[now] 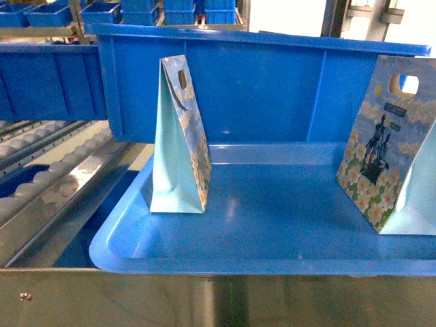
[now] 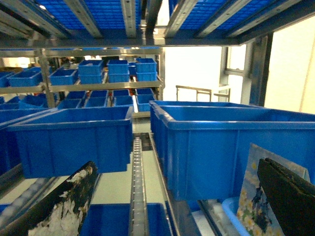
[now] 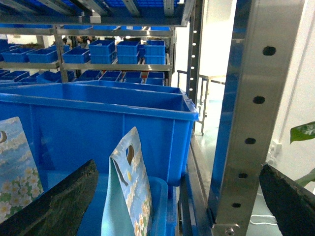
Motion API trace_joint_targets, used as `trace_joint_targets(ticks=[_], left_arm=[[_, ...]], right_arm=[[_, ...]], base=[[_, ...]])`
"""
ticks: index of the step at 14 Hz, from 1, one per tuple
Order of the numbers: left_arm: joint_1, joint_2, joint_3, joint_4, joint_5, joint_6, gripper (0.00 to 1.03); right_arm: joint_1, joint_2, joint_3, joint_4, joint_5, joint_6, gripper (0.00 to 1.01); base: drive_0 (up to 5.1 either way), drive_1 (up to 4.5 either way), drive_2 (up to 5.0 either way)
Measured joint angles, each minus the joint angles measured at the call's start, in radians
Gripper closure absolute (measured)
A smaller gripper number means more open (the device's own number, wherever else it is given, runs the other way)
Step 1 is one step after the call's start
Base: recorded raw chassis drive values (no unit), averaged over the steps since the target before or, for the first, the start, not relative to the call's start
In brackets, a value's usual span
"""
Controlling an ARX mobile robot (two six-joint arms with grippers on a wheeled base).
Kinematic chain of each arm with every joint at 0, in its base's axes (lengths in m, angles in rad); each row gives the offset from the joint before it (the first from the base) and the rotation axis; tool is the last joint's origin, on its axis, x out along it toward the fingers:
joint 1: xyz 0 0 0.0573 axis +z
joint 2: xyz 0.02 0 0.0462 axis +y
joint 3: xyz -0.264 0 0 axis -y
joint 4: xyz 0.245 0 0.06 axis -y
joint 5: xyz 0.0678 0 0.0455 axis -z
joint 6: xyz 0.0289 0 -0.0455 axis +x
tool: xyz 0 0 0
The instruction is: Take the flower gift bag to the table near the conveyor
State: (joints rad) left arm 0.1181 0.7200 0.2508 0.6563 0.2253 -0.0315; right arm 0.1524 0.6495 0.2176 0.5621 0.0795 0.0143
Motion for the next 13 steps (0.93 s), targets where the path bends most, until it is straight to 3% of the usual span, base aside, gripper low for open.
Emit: trace_joint_targets(ticks=[2,6,8,10,13], left_arm=[[-0.085,0.135,0.099,-0.004,-0.019,0.006,0.05],[-0.336,0.364,0.343,-0.027,-0.159,0.058,0.05],[-0.409,0.491,0.441,-0.066,-0.229,0.060,0.05],[-0.435,0.553,0.492,-0.072,-0.256,0.063,0.05],[-0.434,0.549,0.492,-0.070,-0.261,0.064,0.05]], right_arm=[[0.006,0.116,0.064,0.050,-0.007,0.003,0.03],[0.033,0.382,0.273,0.047,-0.074,0.015,0.03],[0.037,0.510,0.389,0.015,-0.104,0.038,0.03],[0.027,0.652,0.513,-0.093,-0.138,0.048,0.03],[-0.004,0.778,0.578,-0.205,-0.172,0.057,0.03]], base=[[0.0,0.00,0.0],[0.0,0.00,0.0],[0.0,0.00,0.0],[0.0,0.00,0.0],[0.0,0.00,0.0]])
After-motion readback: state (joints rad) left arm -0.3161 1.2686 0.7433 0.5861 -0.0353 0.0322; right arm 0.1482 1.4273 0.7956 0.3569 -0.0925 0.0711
